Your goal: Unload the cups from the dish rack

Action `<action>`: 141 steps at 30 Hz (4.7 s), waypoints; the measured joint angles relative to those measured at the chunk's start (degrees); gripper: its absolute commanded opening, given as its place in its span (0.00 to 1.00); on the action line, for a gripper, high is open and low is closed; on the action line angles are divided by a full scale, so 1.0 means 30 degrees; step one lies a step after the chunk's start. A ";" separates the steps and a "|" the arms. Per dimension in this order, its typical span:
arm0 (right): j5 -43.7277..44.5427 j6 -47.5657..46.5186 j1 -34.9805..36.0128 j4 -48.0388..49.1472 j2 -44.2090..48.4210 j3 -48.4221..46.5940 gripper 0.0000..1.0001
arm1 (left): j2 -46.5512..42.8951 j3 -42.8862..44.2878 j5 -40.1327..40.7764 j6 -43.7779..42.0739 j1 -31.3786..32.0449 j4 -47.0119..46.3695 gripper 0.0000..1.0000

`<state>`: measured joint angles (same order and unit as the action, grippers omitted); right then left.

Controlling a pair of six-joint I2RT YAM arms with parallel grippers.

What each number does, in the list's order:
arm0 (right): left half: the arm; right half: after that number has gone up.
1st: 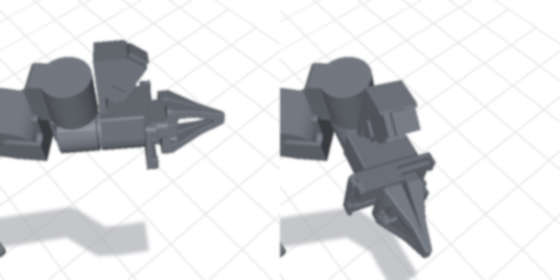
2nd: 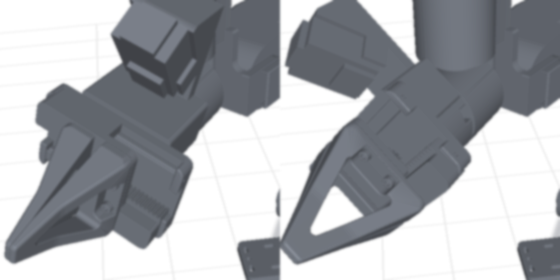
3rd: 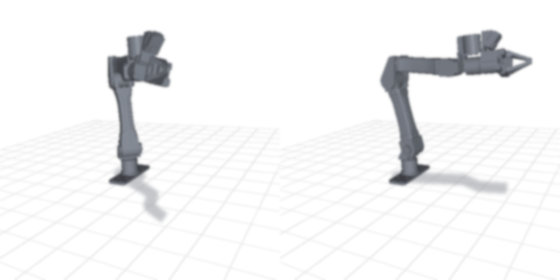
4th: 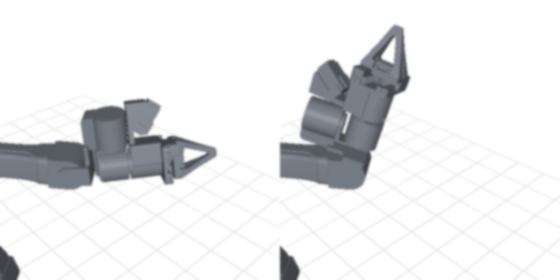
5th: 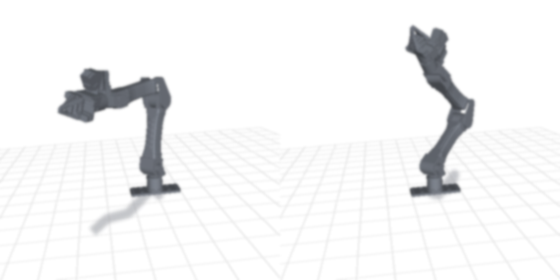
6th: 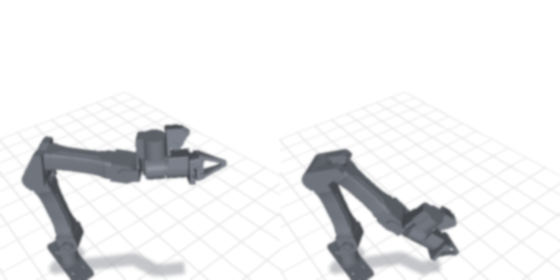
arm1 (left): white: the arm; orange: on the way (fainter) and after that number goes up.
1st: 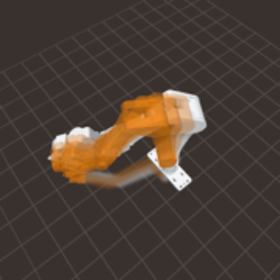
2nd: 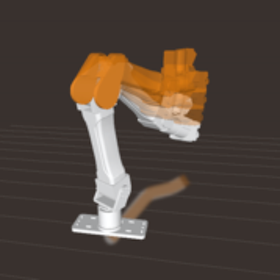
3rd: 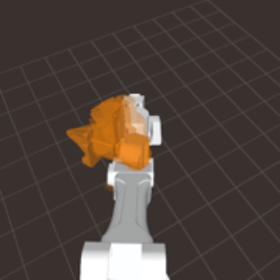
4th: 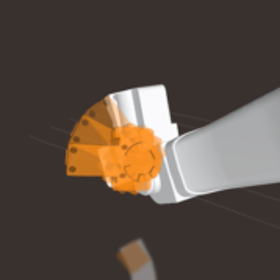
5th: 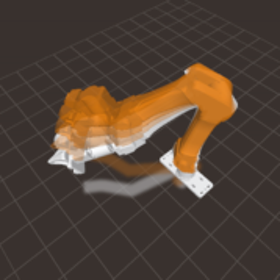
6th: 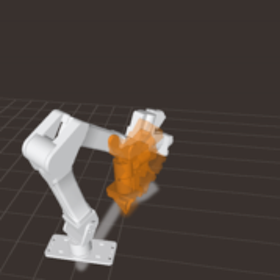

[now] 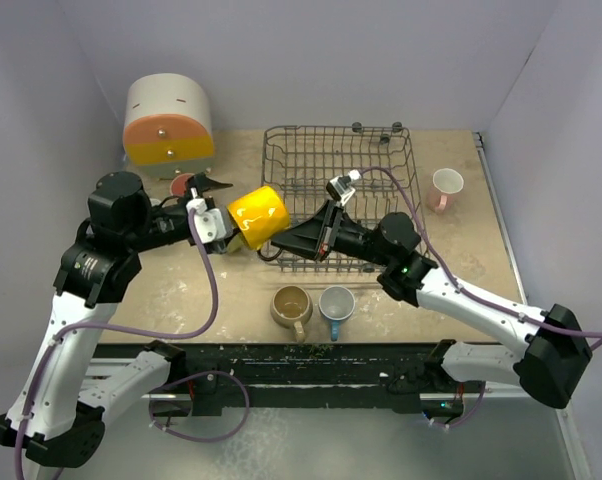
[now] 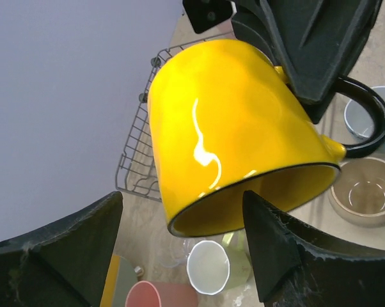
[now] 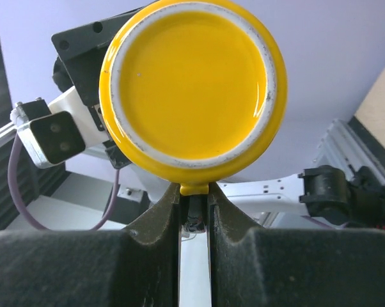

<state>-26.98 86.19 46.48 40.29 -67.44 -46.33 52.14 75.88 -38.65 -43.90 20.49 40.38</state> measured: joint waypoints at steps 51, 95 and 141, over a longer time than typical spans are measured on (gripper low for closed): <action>1.2189 -1.1118 -0.3424 -2.4225 0.3330 -0.6207 1.00 | 0.8072 -0.7096 0.8561 -0.2353 0.3759 0.3971 0.00; 2.2032 -1.6990 -0.3876 -2.4181 0.6674 -0.2011 1.00 | -0.2543 -1.2371 0.9981 0.7752 -0.4240 -0.6018 0.99; 3.0133 -2.2258 -0.5880 -0.9814 0.3257 0.8386 1.00 | -0.8845 -2.4443 1.0652 1.3325 -0.6827 -1.7048 0.99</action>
<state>63.42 19.42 28.84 10.85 -57.67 -21.17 25.61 2.55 -6.70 -3.92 0.01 -10.76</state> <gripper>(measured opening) 0.998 0.992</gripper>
